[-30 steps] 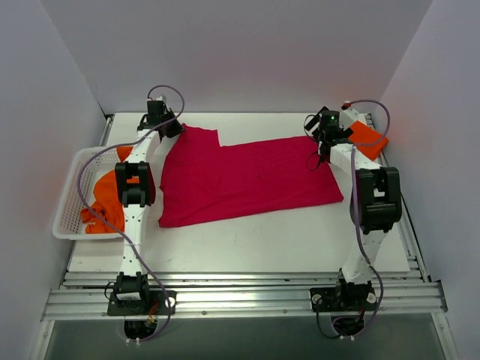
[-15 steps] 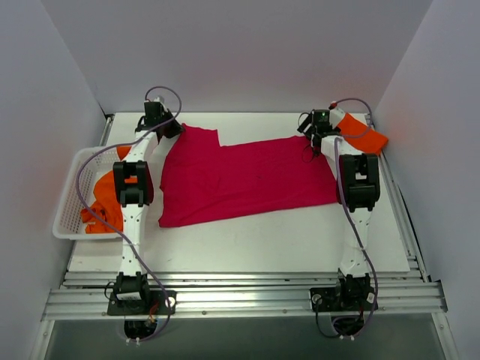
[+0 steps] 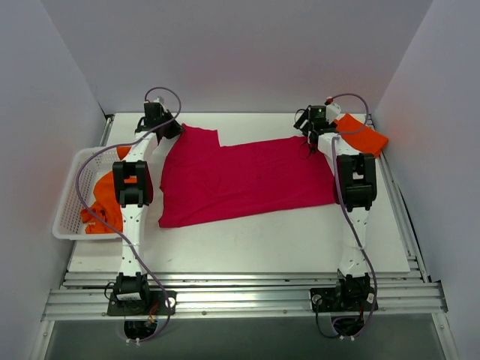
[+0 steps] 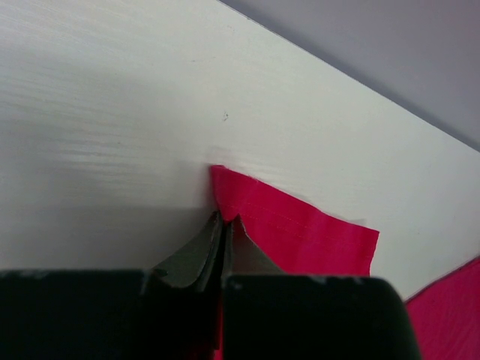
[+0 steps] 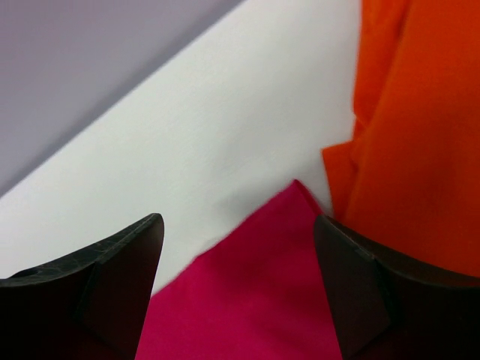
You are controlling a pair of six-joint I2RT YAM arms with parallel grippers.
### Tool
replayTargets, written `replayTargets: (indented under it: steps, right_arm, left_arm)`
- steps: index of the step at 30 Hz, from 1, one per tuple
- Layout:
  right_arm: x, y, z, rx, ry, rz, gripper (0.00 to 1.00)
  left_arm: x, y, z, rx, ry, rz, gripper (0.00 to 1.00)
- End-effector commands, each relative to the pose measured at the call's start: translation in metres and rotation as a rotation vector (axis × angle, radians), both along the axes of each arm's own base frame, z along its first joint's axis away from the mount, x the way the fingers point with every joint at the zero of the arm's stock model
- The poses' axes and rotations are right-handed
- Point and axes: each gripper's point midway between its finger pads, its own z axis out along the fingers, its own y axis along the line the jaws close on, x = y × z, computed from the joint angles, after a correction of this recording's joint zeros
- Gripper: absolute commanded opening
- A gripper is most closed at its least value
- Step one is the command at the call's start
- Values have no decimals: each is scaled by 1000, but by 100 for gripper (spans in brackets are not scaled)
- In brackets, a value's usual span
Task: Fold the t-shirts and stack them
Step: Grap the side of the flattened tshirt furthest away from the robot with both arms
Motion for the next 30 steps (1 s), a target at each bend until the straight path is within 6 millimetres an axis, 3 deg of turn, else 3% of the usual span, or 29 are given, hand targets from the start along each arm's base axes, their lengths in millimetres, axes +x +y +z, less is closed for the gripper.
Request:
replayTargets:
  steps: [1,5,12,16,19,21,22,24,30]
  right_arm:
    - [19,24,34,1,-70,48,76]
    - [22,41,42,-19,-97,73,76]
    - [25,39,12,-32,-45,62,76]
    - [23,28,-6,-48,-11,40,76]
    - [17,3,-14,-65,20,-12,76]
    - [13,-11,-8,-76,19,-52,76]
    - [4,-21,-17,-82,44,-72,76]
    - [0,-30,-10,-84,37,-100,76]
    - [-5,-35,0,-84,30,-106,76]
  left_arm:
    - [-12,10,-7,21,60,19,2]
    - [-12,9,-8,10,62,19,2]
    - [-12,7,-8,4,61,14,2]
    - [-12,6,-8,1,59,7,2]
    - [-12,5,-7,-1,57,2,2]
    - [-12,6,-8,-1,57,4,2]
    - [-12,6,-8,-1,57,4,2]
    - [-12,5,-9,-2,59,5,2]
    - [-12,5,-8,-3,57,4,2]
